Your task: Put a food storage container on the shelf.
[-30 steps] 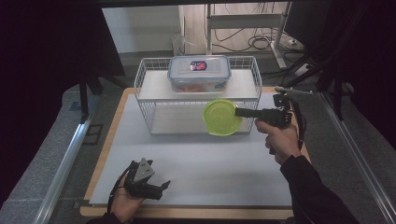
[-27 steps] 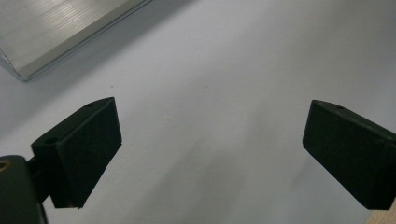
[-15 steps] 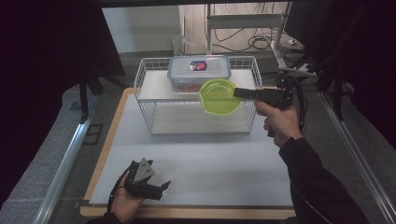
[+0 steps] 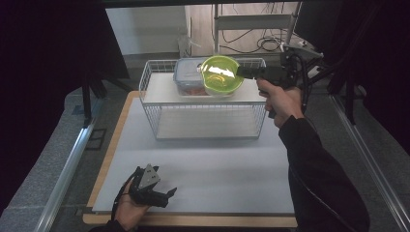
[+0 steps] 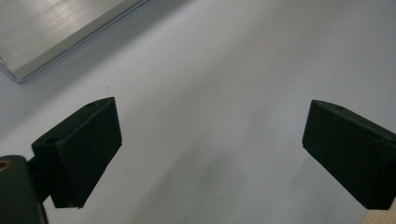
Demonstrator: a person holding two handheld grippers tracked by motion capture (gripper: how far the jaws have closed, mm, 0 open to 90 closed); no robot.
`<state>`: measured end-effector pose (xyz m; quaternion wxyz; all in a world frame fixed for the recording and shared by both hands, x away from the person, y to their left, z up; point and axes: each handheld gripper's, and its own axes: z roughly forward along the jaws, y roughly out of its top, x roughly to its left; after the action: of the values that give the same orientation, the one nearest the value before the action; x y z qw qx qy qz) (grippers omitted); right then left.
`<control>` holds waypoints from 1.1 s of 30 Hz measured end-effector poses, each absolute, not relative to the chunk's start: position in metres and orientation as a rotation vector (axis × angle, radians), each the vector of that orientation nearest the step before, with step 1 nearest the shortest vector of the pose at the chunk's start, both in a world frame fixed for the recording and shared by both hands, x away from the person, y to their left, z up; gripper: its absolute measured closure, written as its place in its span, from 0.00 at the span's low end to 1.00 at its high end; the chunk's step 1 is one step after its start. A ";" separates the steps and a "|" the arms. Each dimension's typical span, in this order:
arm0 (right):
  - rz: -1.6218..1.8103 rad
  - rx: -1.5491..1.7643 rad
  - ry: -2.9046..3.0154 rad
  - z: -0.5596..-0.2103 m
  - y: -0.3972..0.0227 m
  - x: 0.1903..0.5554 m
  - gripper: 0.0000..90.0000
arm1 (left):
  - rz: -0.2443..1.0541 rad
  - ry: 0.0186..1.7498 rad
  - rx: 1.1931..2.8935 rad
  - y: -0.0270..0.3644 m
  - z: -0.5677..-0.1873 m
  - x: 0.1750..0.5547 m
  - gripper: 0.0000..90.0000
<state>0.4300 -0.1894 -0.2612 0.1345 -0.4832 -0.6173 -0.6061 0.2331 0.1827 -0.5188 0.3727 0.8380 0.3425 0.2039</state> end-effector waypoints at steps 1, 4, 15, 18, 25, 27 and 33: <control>-1.759 -1.411 -1.785 -0.259 -0.188 0.433 0.90 | 0.522 0.879 2.145 0.183 -0.519 0.233 0.05; -1.772 -1.443 -1.768 -0.254 -0.182 0.440 0.90 | 0.519 0.876 2.147 0.182 -0.519 0.233 0.05; -1.776 -1.578 -1.743 -0.251 -0.161 0.471 0.90 | 0.511 0.867 2.142 0.182 -0.519 0.233 0.05; -1.771 -1.615 -1.737 -0.252 -0.155 0.478 0.90 | 0.507 0.865 2.141 0.182 -0.519 0.233 0.05; -1.771 -1.687 -1.721 -0.256 -0.145 0.494 0.90 | 0.500 0.857 2.142 0.181 -0.519 0.232 0.05; -1.764 -1.693 -1.716 -0.257 -0.143 0.496 0.90 | 0.499 0.856 2.142 0.181 -0.519 0.233 0.05; -1.758 -1.735 -1.714 -0.258 -0.137 0.501 0.90 | 0.498 0.854 2.141 0.181 -0.519 0.232 0.05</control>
<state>0.5014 -0.1367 -0.2577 0.0679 -0.5758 -0.5688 -0.5834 0.2322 0.1810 -0.5190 0.3817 0.8392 0.3347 0.1951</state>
